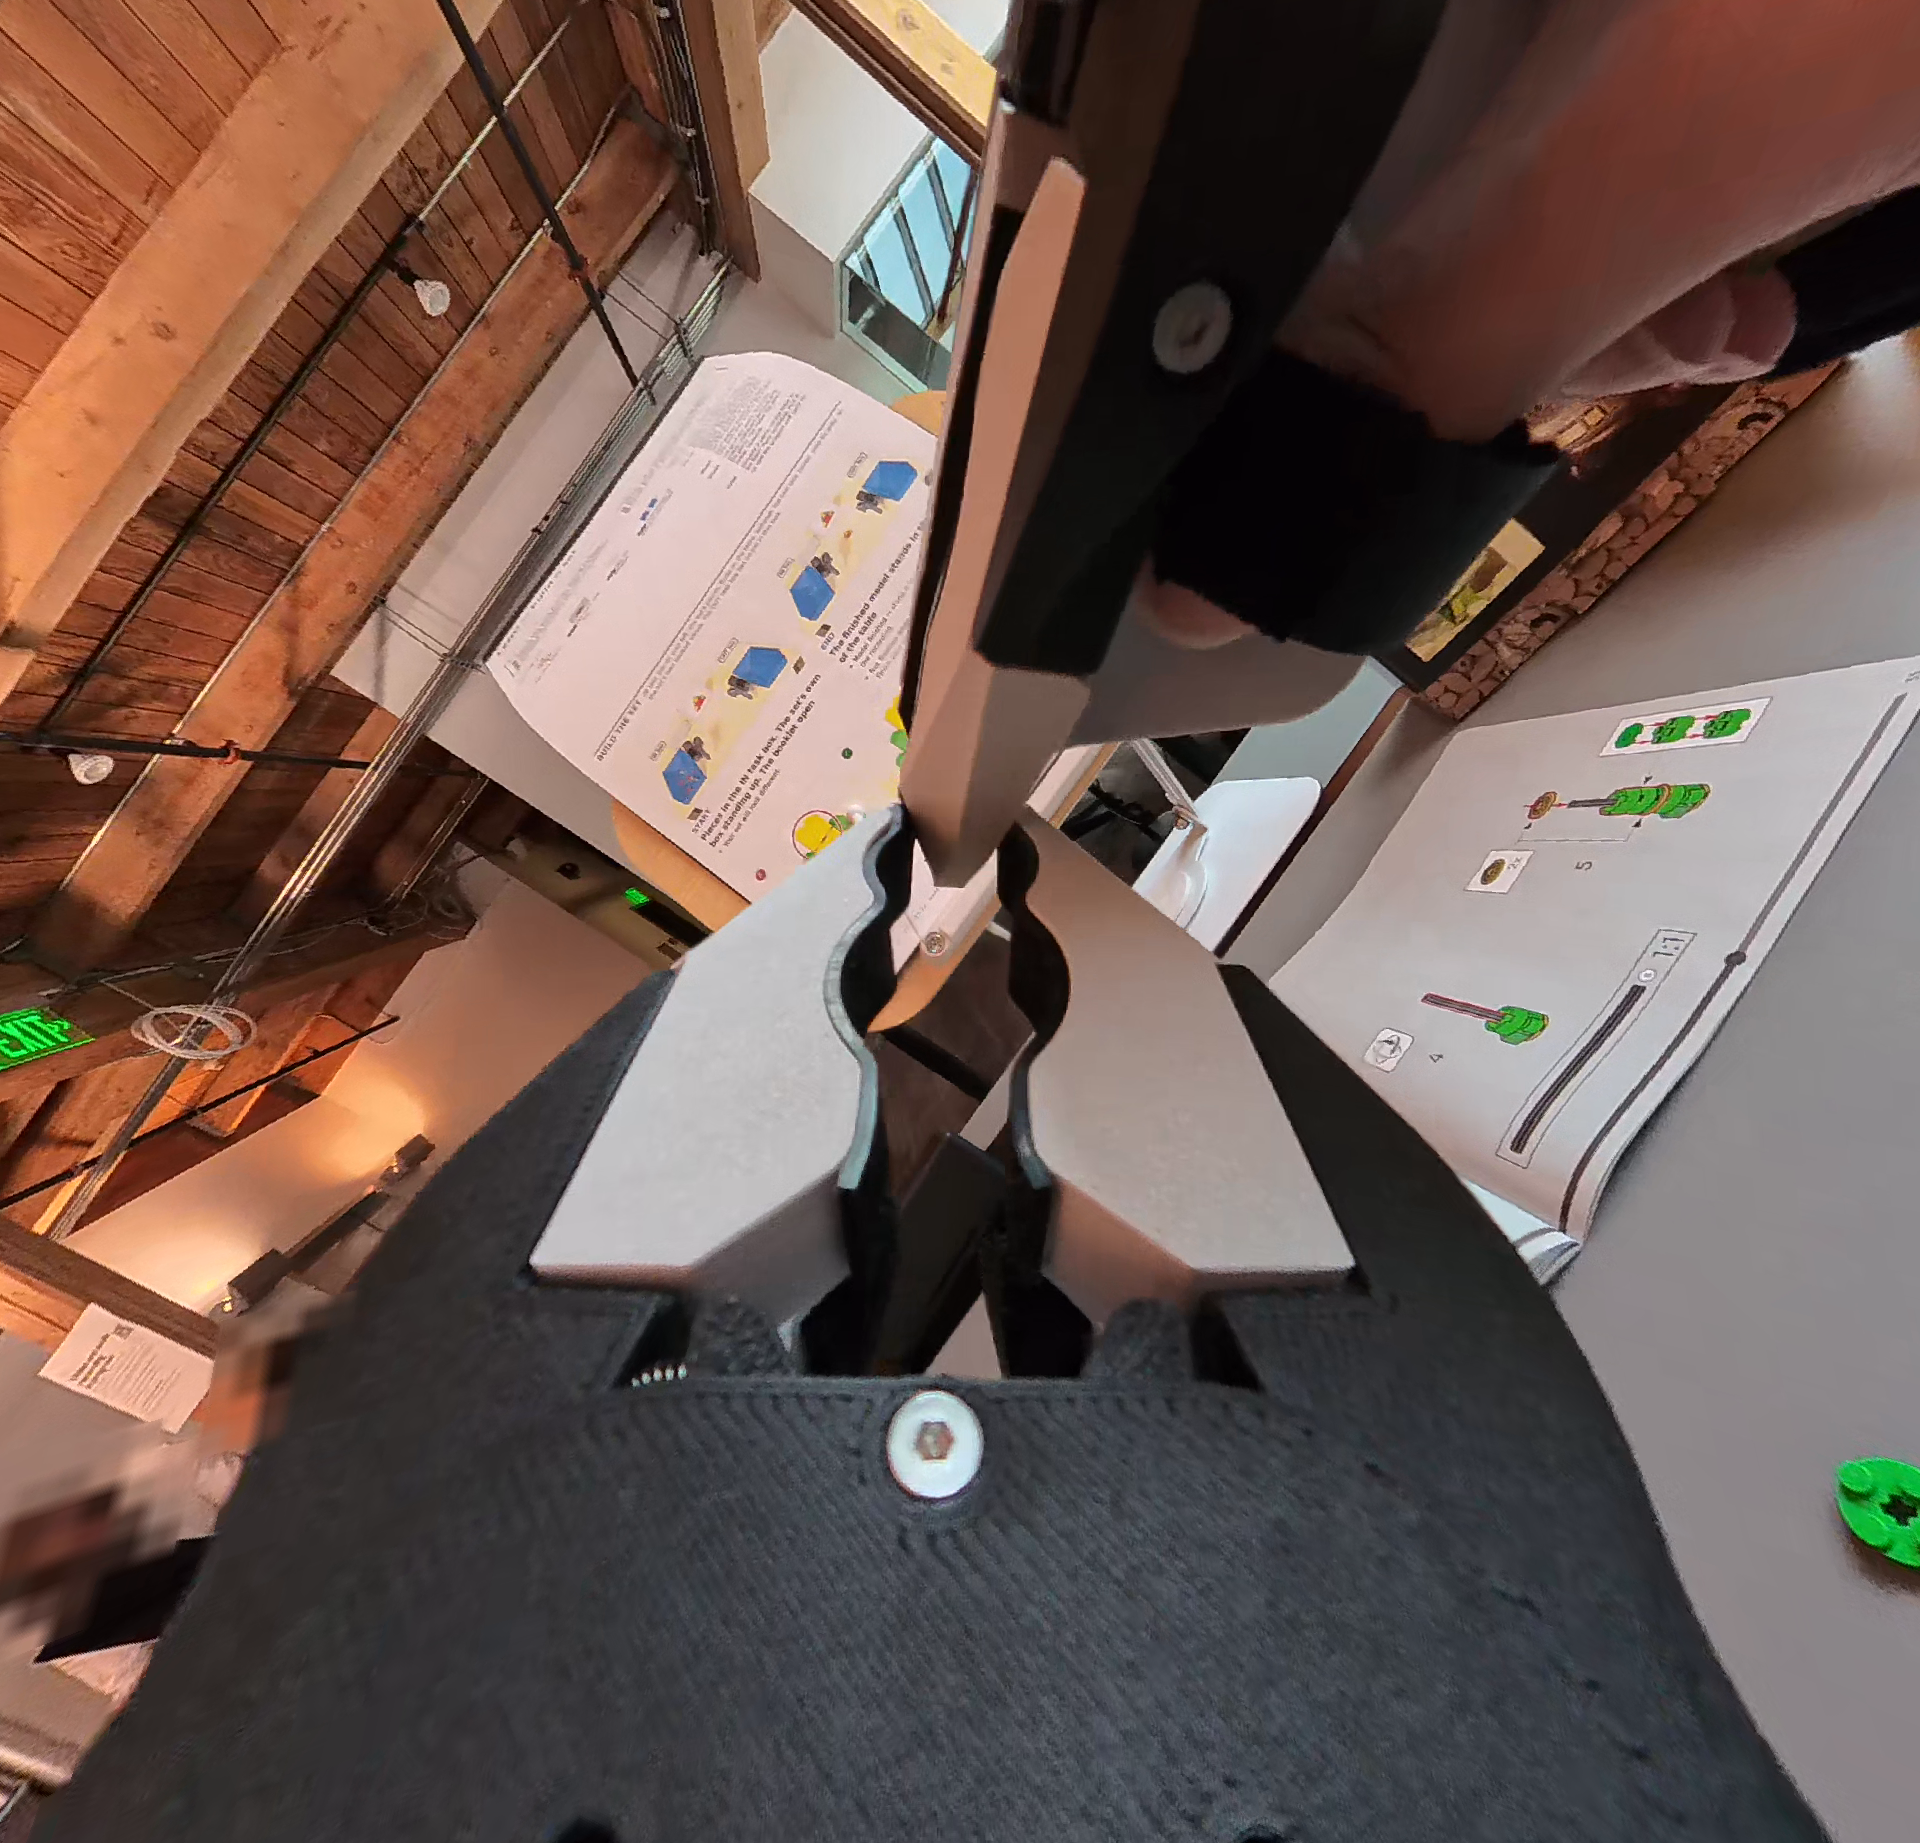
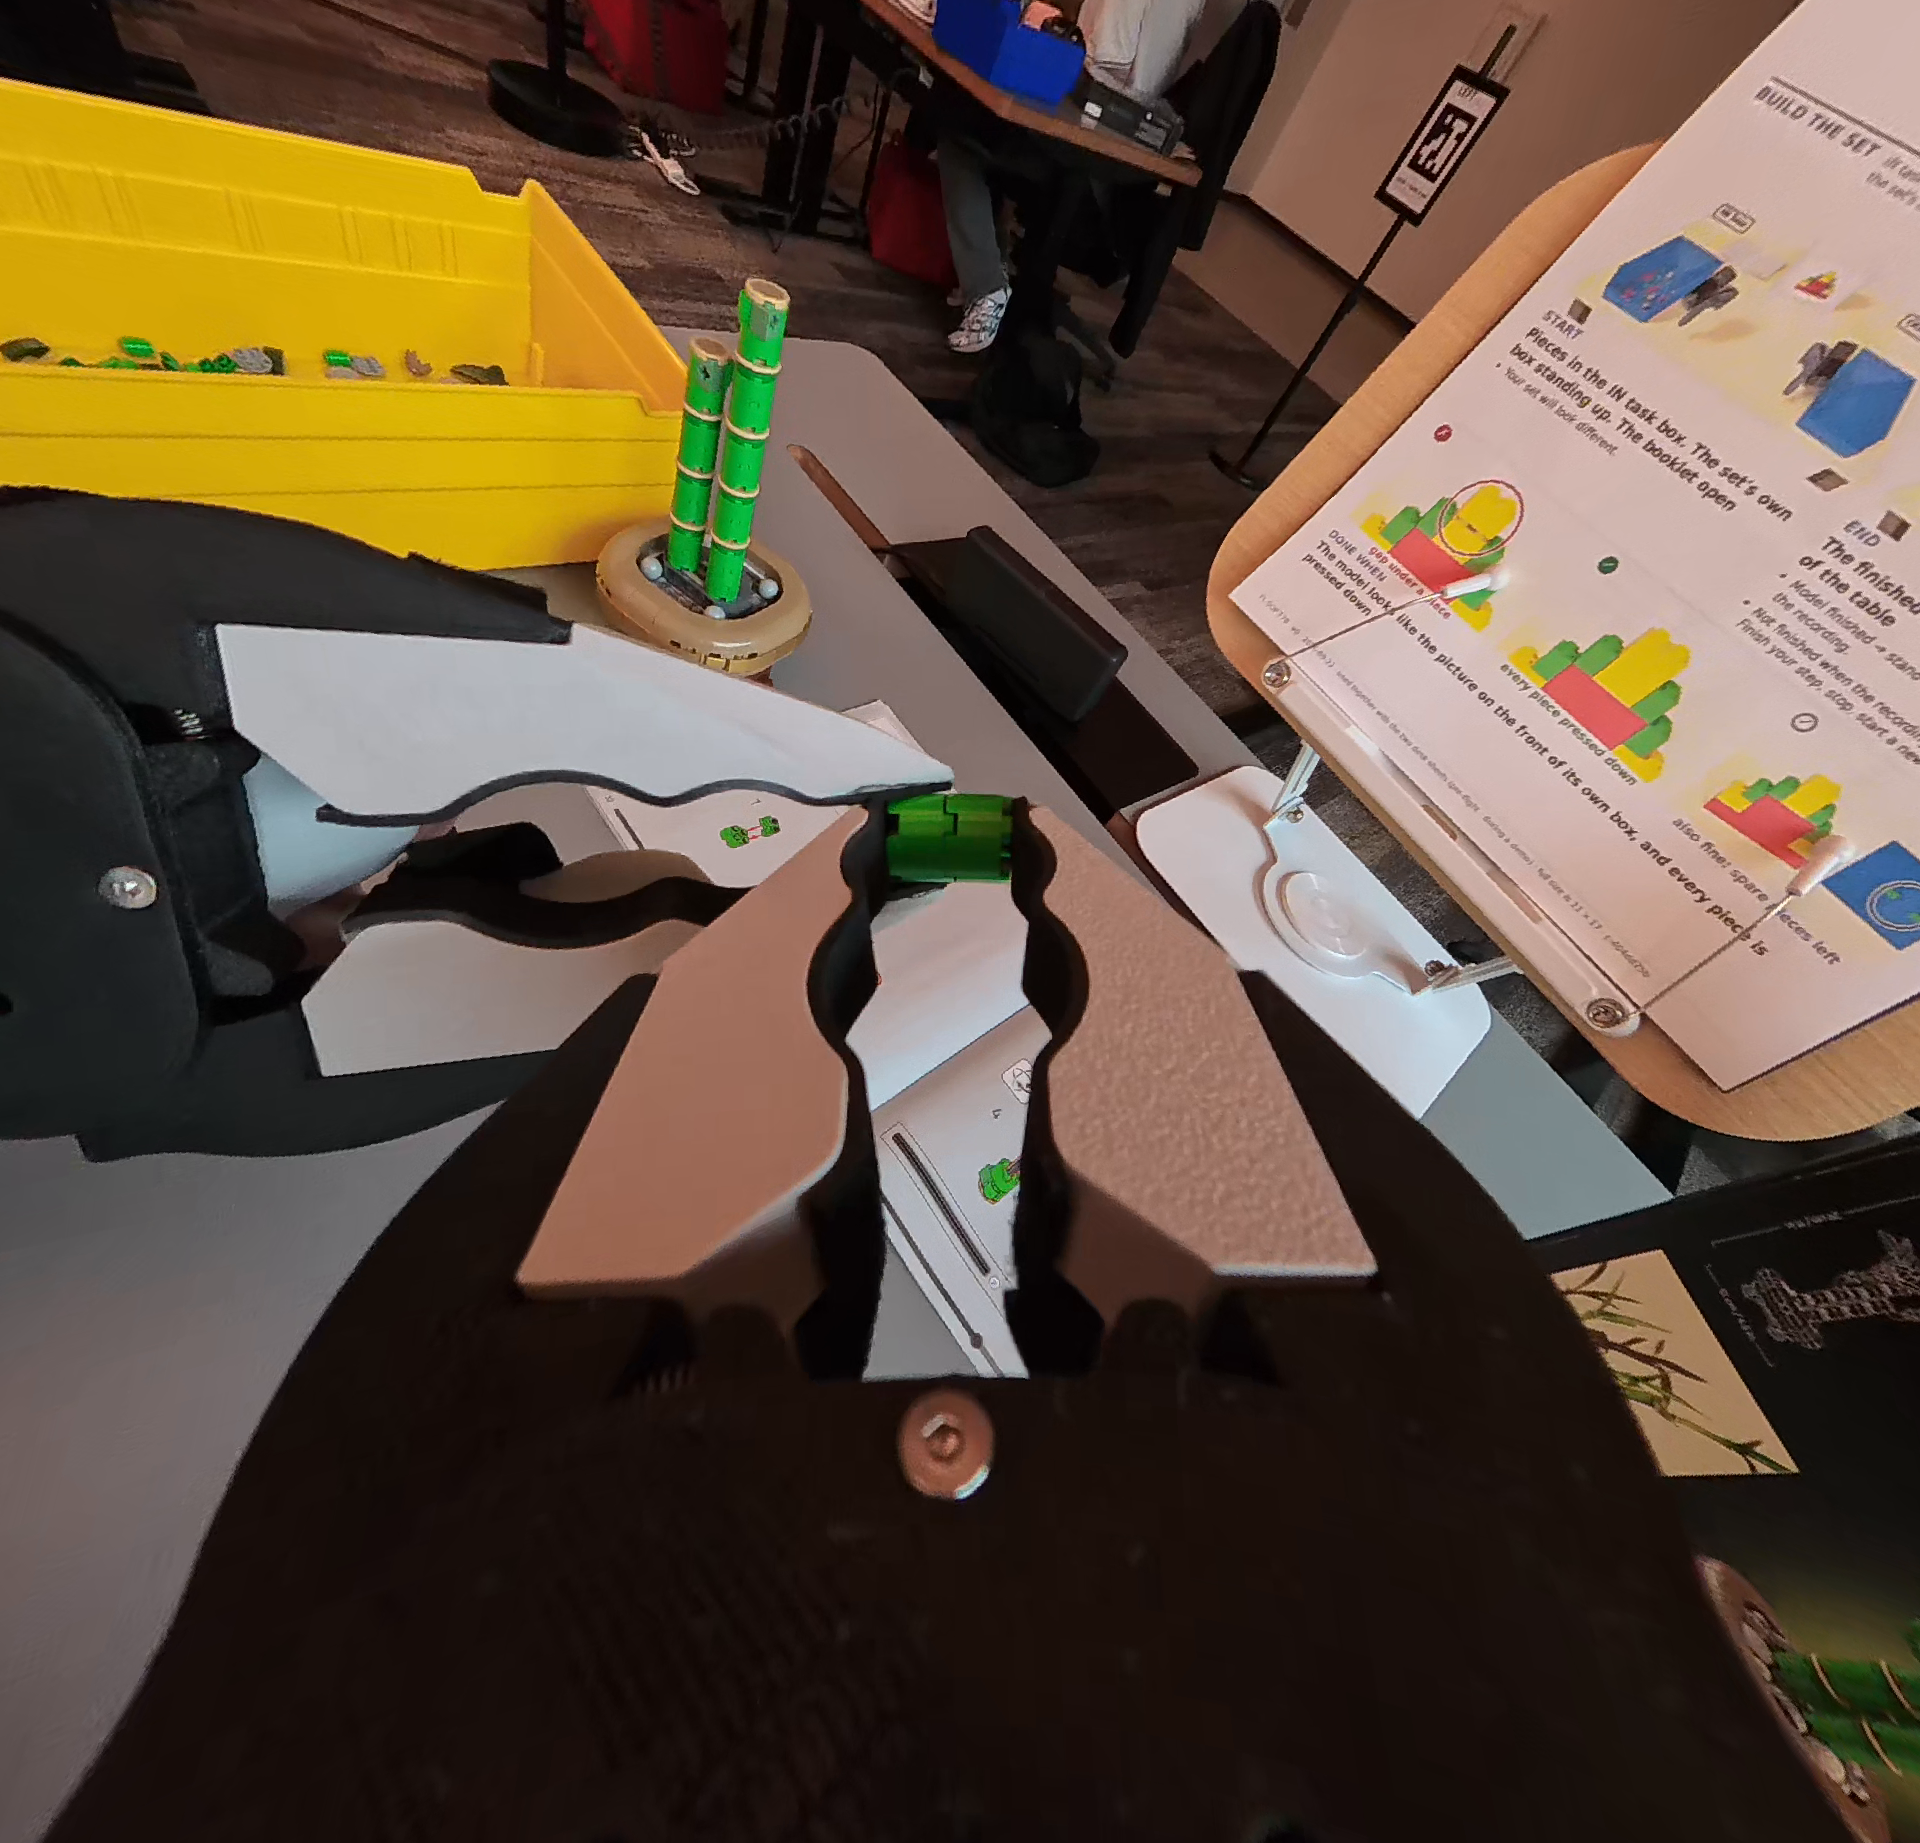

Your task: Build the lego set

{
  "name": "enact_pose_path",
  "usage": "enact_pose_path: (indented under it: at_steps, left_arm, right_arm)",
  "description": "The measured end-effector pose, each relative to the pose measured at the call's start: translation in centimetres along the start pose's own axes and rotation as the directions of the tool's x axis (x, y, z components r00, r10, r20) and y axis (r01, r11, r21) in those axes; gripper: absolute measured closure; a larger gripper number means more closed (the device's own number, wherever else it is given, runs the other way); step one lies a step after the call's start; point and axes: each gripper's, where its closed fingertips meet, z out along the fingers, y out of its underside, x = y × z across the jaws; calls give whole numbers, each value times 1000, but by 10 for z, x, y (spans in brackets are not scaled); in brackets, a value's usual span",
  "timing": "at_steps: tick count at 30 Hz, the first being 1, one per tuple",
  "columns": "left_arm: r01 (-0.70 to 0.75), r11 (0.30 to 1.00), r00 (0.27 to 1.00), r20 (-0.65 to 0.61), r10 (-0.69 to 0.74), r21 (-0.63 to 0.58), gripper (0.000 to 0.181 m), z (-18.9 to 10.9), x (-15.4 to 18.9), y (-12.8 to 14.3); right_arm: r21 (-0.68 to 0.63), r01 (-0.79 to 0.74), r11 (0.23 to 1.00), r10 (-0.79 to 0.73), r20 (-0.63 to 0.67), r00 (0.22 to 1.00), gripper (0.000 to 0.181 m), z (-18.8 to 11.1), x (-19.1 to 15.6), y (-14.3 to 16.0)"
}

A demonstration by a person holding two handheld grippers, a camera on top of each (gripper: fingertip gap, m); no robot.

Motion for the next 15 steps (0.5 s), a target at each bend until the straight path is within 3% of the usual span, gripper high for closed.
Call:
enact_pose_path:
  at_steps: [8,15]
  left_arm:
    - [-94,995,994,50,93,18,167,-2,-1,-4]
    - [-127,989,990,77,121,80,167,-8,-4,-11]
  right_arm:
    - [-33,28,999,-28,-22,999,157,-4,1,1]
    - [12,68,998,-68,38,997,158,-9,-5,-5]
